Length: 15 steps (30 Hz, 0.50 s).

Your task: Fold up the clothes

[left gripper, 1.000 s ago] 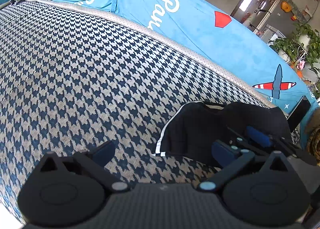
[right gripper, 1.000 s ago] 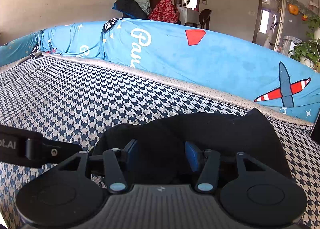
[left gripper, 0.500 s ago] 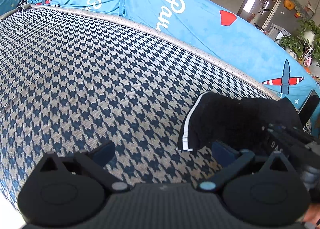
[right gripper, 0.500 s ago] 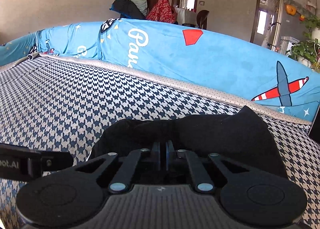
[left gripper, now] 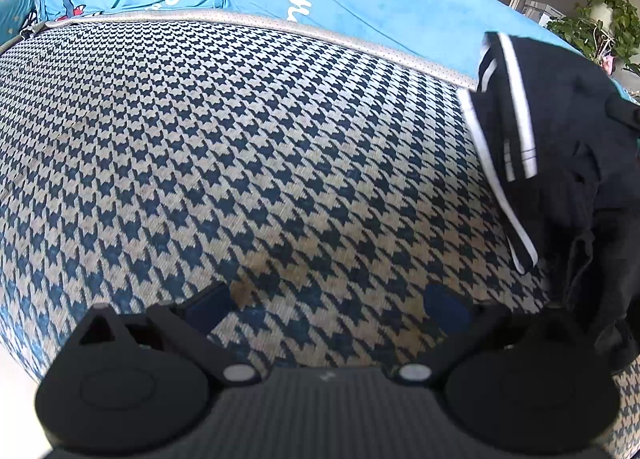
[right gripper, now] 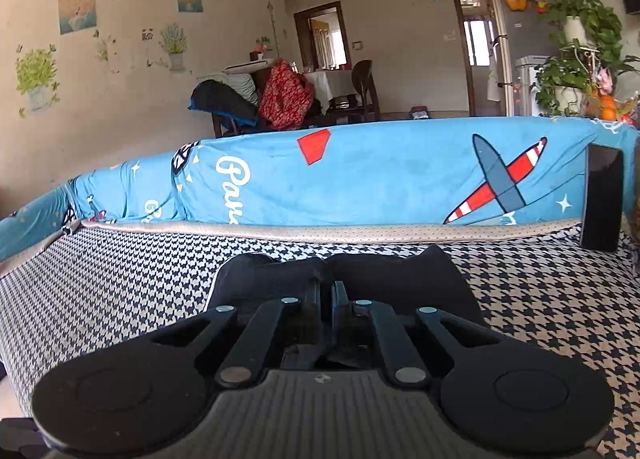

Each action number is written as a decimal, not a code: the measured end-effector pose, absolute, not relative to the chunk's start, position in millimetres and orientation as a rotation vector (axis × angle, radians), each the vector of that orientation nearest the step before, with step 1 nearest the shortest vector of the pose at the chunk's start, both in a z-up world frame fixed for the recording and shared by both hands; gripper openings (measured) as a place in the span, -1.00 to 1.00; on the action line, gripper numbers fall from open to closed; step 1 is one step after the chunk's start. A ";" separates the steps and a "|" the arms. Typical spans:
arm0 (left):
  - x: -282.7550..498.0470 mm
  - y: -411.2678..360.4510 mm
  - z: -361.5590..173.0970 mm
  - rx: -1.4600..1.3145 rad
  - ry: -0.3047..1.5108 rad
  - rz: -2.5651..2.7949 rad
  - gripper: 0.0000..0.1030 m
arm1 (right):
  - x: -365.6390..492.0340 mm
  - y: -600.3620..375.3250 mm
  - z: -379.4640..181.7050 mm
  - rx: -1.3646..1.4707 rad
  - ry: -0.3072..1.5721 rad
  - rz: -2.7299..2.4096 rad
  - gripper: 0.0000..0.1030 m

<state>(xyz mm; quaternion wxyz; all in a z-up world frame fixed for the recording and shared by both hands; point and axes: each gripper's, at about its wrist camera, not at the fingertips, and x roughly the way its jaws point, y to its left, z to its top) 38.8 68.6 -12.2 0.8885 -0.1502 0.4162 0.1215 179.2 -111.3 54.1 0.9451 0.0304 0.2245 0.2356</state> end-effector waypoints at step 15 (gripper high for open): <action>20.7 36.5 -23.7 -0.143 0.833 0.263 1.00 | 171.1 -264.5 70.8 0.276 0.442 0.117 -0.88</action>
